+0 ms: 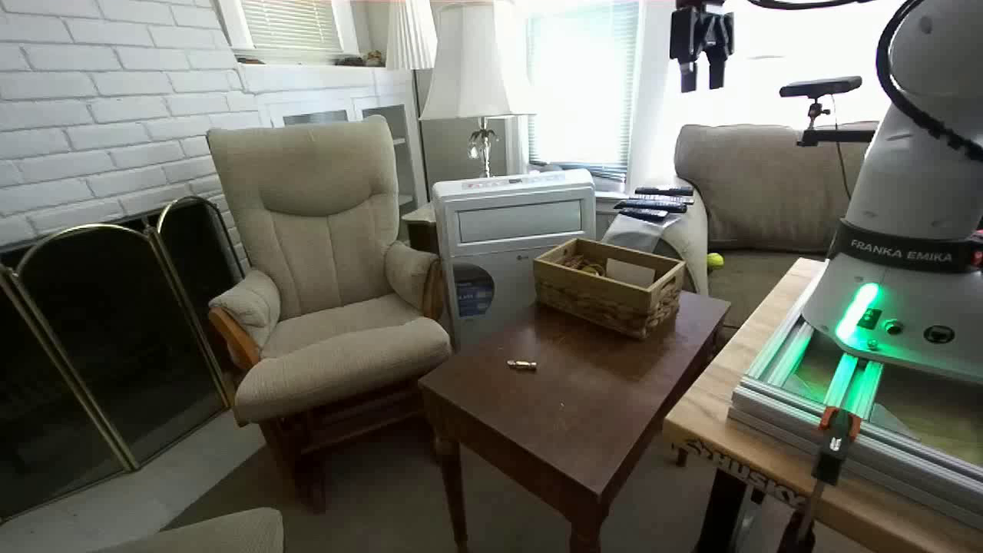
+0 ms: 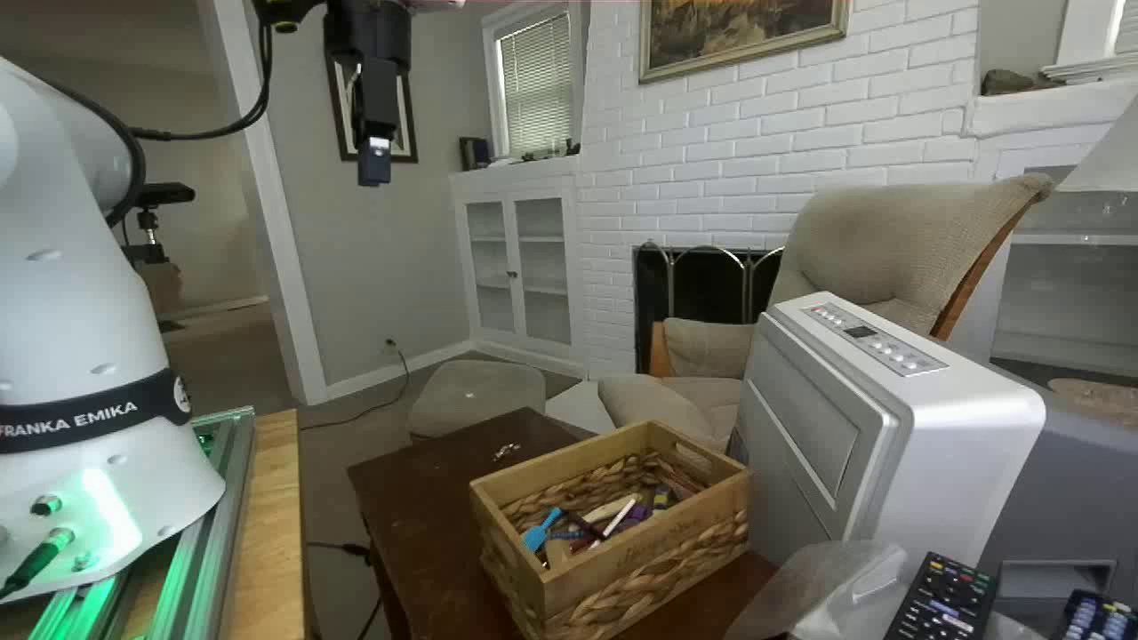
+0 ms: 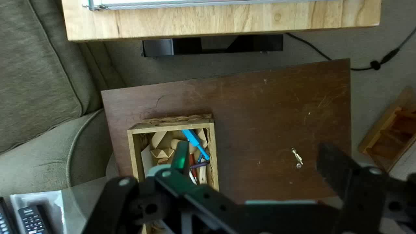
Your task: Turn the basket to the left, then turn on the air cooler, and finally put one remote in the basket
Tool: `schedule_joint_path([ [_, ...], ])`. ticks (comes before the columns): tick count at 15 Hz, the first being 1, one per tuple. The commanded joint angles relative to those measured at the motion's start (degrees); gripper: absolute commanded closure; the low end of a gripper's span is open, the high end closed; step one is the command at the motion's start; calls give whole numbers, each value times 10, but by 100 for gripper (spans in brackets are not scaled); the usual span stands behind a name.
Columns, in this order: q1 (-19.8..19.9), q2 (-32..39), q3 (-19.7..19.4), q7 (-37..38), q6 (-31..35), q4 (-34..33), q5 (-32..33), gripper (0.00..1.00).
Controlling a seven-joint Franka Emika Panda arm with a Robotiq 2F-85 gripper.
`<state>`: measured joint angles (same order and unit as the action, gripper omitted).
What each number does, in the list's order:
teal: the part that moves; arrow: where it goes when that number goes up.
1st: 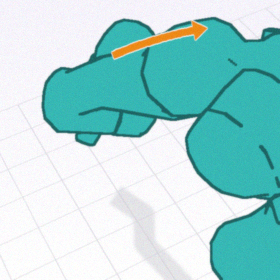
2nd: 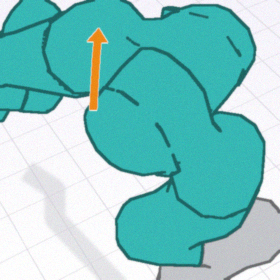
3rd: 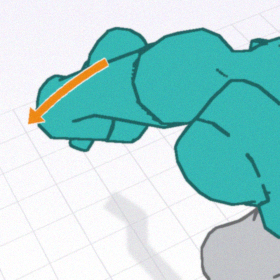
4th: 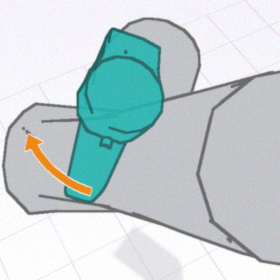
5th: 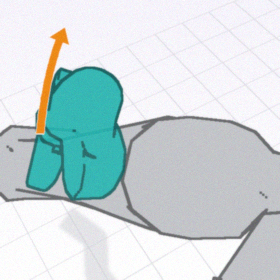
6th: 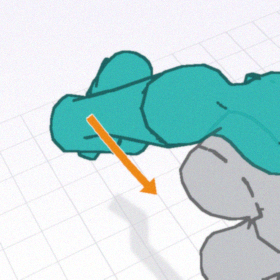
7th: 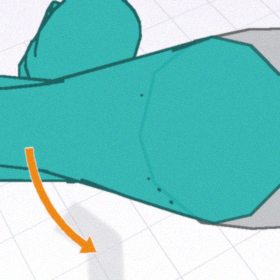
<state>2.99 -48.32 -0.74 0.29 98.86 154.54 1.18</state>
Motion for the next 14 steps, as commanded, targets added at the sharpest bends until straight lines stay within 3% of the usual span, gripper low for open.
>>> schedule_joint_path([
  [1,-3,0,-2,2,-1,-1,2,0],
  [4,-3,0,-2,2,-1,-1,2,0],
  [7,16,71,42,107,36,-17,-6,0],
  [11,24,174,73,240,159,-19,-33,0],
  [14,19,248,77,271,273,-15,-30,0],
])
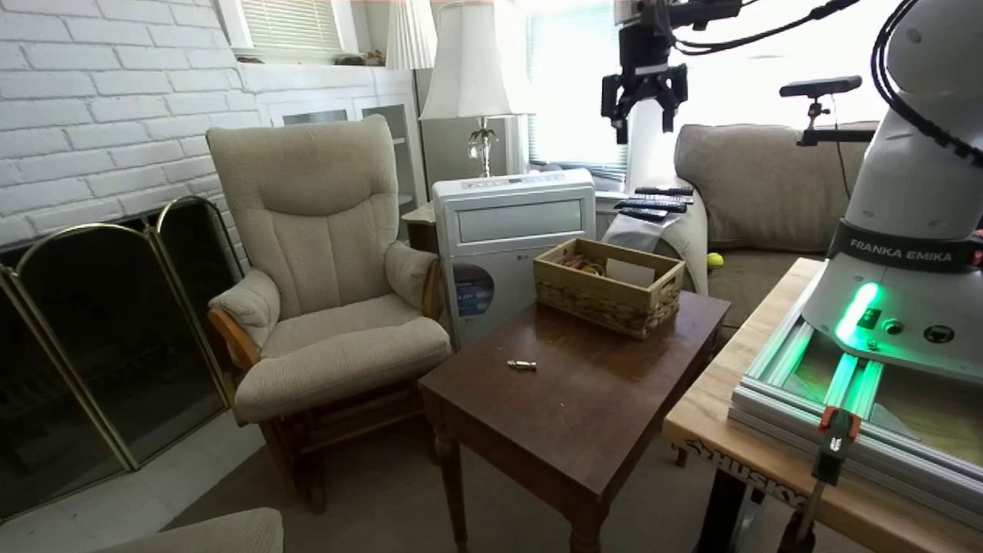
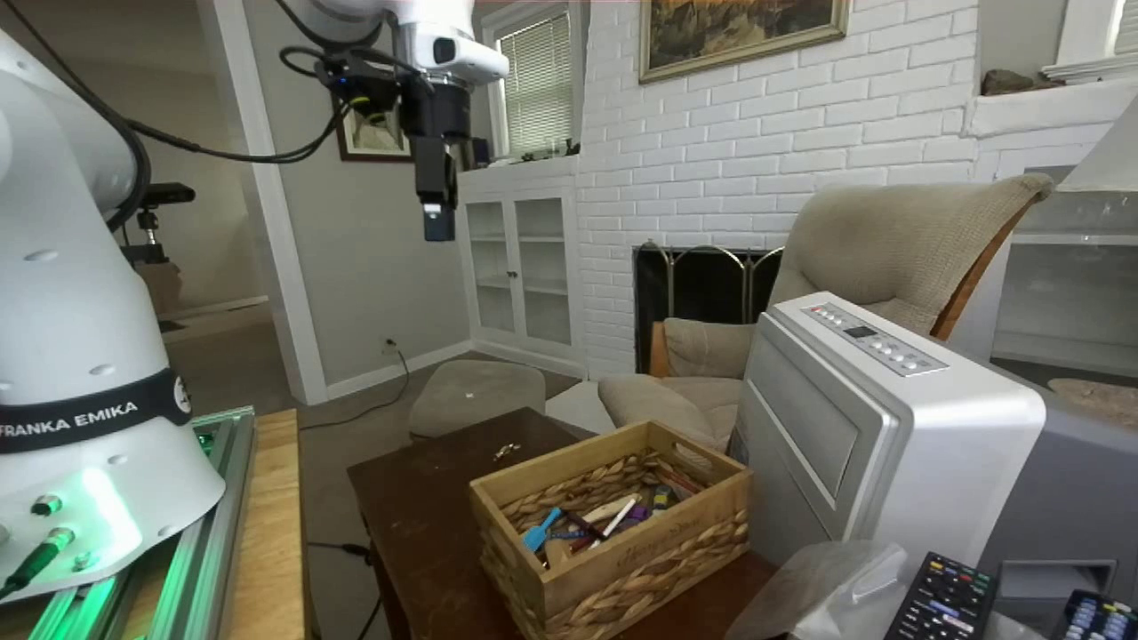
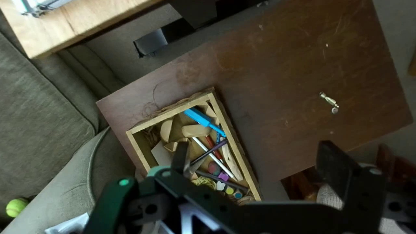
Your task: Turn the basket to the left, then turn on the air cooler, and finally put one remote in the basket
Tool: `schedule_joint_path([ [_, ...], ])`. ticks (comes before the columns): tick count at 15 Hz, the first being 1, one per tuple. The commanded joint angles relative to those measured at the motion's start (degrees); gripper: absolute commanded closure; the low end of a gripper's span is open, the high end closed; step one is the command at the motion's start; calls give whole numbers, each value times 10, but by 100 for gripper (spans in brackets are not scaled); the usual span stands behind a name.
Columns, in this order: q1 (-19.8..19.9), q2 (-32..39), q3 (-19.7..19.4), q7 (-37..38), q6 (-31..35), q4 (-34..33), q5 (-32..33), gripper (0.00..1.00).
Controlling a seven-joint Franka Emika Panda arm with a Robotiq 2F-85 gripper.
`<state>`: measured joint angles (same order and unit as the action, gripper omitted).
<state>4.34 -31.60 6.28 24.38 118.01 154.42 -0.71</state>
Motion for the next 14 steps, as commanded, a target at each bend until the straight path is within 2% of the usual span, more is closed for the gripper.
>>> schedule_joint_path([
  [1,3,103,4,28,115,-14,-8,0],
  [5,3,187,-9,-33,267,-5,32,0],
  [8,22,271,-12,-6,357,-17,84,0],
  [9,25,301,-17,2,367,-28,95,0],
  [10,32,329,-19,41,374,-39,123,0],
  [11,8,264,-27,-3,352,-6,81,0],
  [14,4,285,-36,0,358,-10,85,0],
])
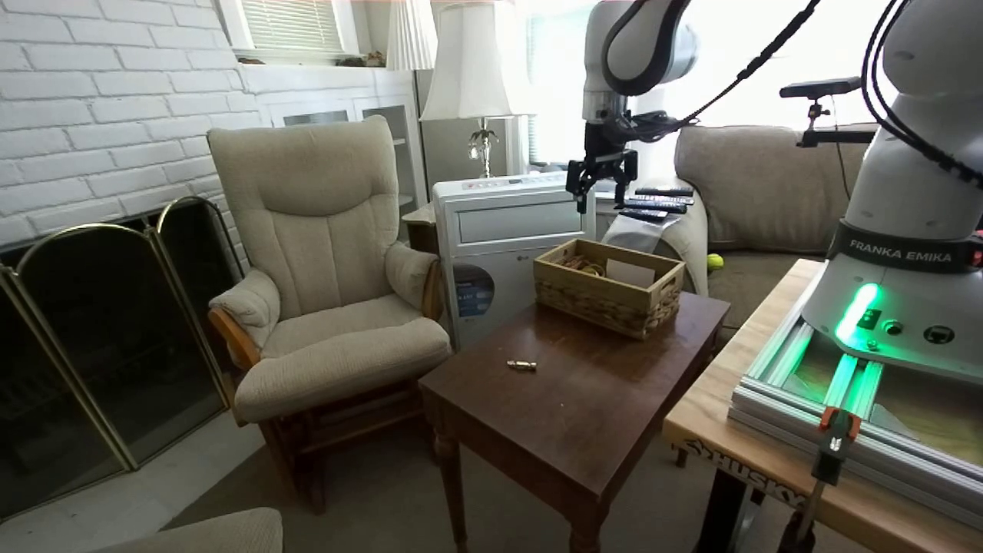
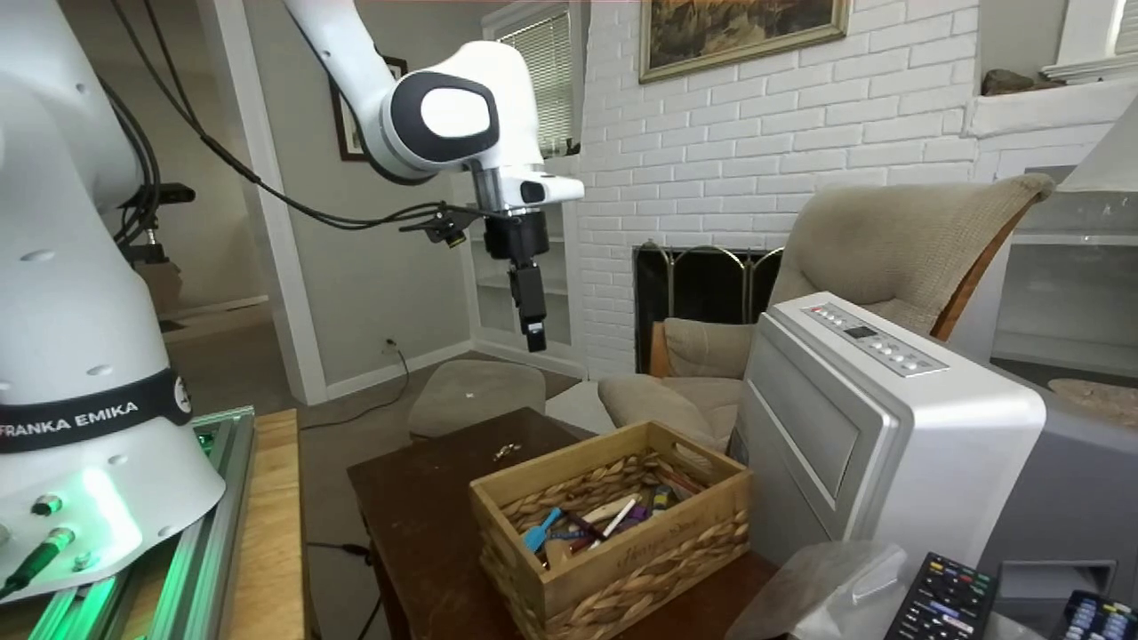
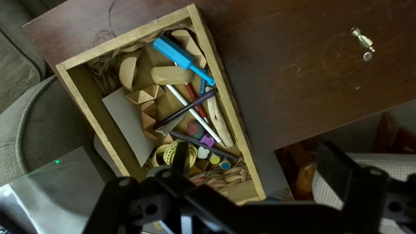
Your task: Turn the basket to the left, then turn on the air cooler, and finally put one remote in the basket
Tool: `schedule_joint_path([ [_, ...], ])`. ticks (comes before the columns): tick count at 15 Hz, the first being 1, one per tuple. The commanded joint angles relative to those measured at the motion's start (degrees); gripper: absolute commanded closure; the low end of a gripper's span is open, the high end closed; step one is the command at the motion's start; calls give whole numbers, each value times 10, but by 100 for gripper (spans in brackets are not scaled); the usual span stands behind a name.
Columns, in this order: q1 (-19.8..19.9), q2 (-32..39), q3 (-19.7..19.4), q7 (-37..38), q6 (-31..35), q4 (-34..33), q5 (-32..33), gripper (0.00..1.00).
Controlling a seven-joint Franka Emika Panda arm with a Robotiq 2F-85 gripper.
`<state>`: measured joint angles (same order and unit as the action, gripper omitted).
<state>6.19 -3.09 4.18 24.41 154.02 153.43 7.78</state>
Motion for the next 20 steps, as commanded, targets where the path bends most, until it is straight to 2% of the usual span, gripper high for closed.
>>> schedule_joint_path([
  [1,-15,-5,-13,0,-2,0,1,0],
  [3,-17,-6,-13,-4,15,3,0,0],
  [4,-12,15,-9,38,19,-11,46,0],
  [5,-12,33,-8,39,21,-21,72,0],
  [6,-13,56,-8,54,51,-30,104,0],
  [9,-29,109,-26,42,112,-50,176,0],
  [10,-15,127,-17,40,129,-58,207,0],
  [12,-20,163,-32,32,146,-77,249,0],
  [14,-9,206,-23,-4,152,-96,231,0],
  [17,35,260,20,-75,129,-124,164,0],
  [18,-10,274,-21,-120,131,-131,109,0],
  [20,-15,298,-30,-157,124,-149,76,0],
])
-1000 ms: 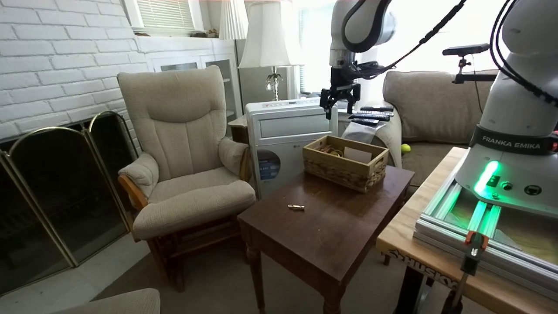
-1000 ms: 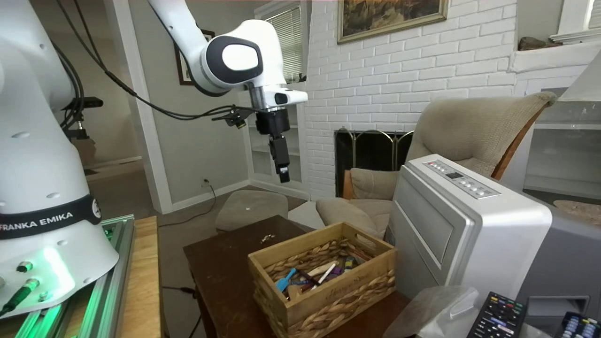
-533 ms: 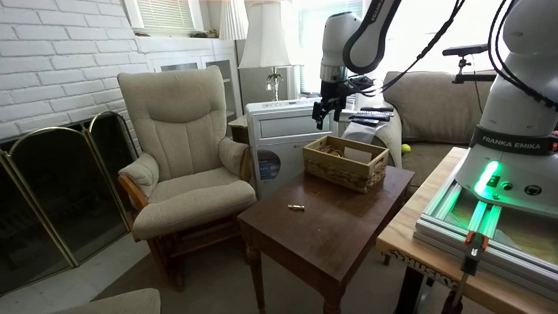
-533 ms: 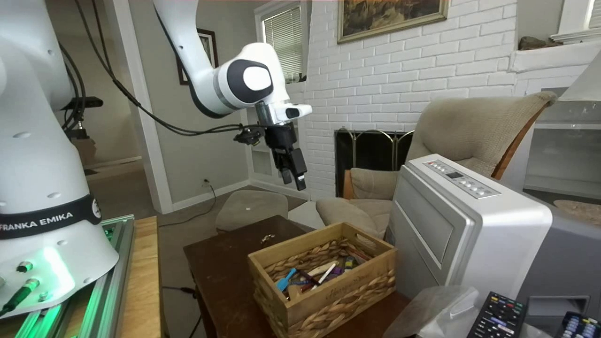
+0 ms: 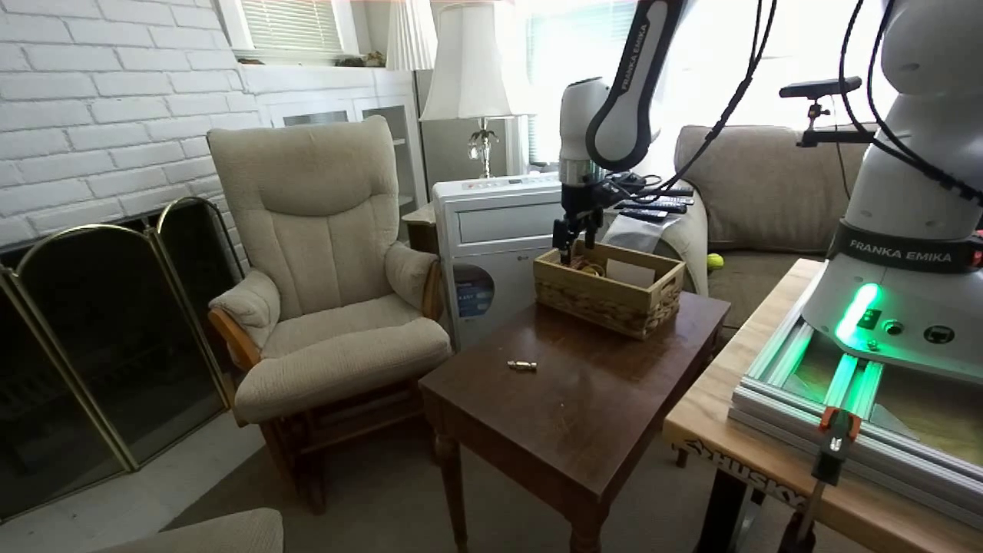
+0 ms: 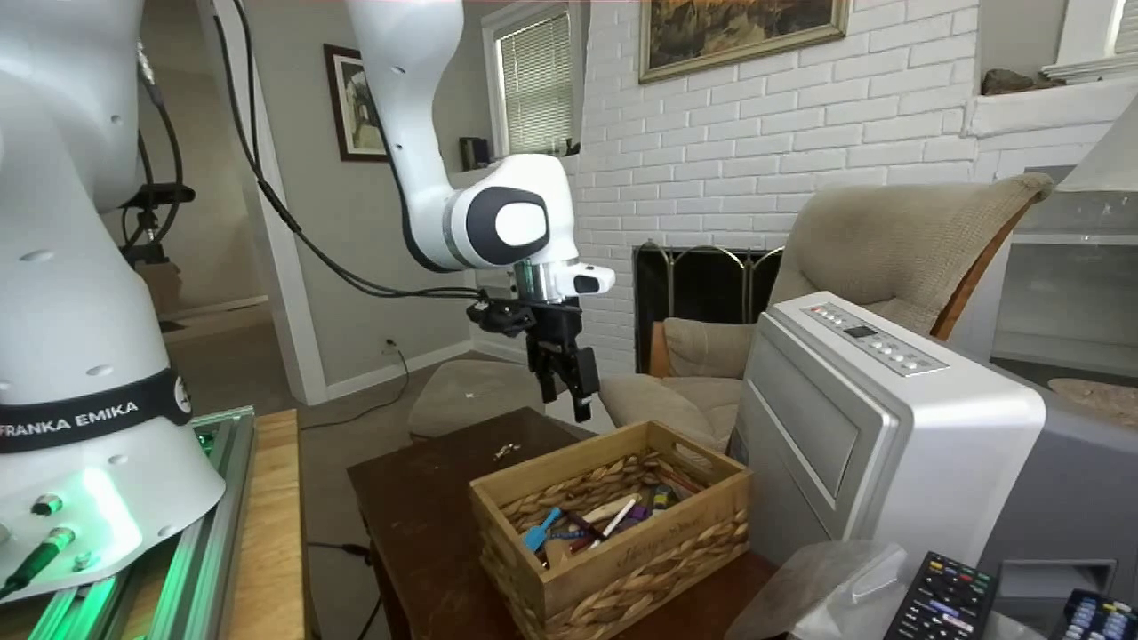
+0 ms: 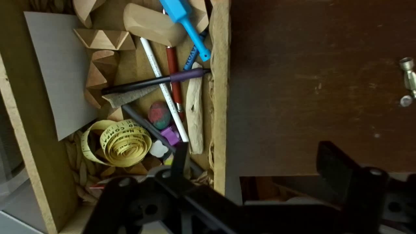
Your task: Turn the basket to the left, then turn on the air cooler, and finally put one remote in the basket
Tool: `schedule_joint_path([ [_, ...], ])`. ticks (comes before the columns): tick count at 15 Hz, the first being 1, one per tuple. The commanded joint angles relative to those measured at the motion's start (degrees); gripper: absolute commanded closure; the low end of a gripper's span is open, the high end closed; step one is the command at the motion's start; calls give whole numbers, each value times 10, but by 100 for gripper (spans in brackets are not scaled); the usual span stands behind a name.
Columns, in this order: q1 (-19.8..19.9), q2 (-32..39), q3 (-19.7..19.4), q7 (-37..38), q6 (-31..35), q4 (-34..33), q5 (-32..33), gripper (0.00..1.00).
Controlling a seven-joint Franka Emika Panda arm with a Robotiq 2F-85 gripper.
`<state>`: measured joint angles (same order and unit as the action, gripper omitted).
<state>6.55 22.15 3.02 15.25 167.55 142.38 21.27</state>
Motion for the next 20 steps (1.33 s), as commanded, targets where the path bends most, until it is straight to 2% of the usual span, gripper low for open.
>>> schedule_joint_path([
  [1,-25,56,-27,-78,-10,-46,-69,0],
  [5,-44,83,-48,-104,-12,-69,-95,0],
  [13,-102,126,-89,-91,-6,-86,-92,0],
  [14,-105,128,-90,-90,-7,-86,-93,25],
  [15,-107,130,-91,-89,-7,-87,-95,28],
  [17,-120,133,-99,-72,-17,-91,-104,43],
  [18,-110,121,-93,-94,-1,-74,-98,49],
  [19,-112,122,-94,-93,-2,-75,-99,33],
  [20,-113,122,-94,-93,-2,-75,-99,39],
])
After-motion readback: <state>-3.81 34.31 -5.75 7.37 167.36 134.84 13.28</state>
